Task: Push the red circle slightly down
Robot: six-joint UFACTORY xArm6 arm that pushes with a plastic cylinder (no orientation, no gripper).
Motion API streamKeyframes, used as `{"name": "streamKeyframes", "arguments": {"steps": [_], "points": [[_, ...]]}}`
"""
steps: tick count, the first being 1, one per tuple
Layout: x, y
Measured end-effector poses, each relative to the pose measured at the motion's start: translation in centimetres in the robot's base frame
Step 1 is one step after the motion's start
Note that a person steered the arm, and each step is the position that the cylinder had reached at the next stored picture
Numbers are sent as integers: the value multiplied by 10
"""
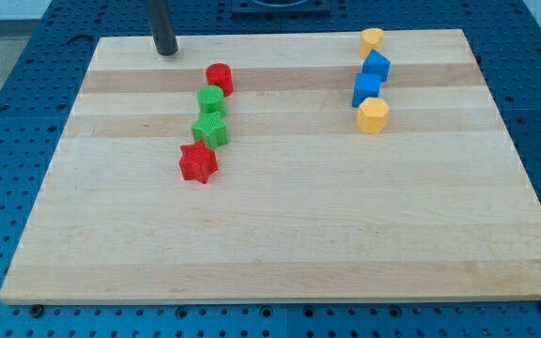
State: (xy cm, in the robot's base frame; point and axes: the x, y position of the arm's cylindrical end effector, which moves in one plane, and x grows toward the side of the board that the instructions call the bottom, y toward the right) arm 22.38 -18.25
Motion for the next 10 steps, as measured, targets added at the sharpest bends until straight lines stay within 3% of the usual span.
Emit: {"name": "streamKeyframes", "arguments": {"steps": [3, 5, 8, 10], "points": [[6, 12], [16, 86], [18, 92], [48, 118]]}}
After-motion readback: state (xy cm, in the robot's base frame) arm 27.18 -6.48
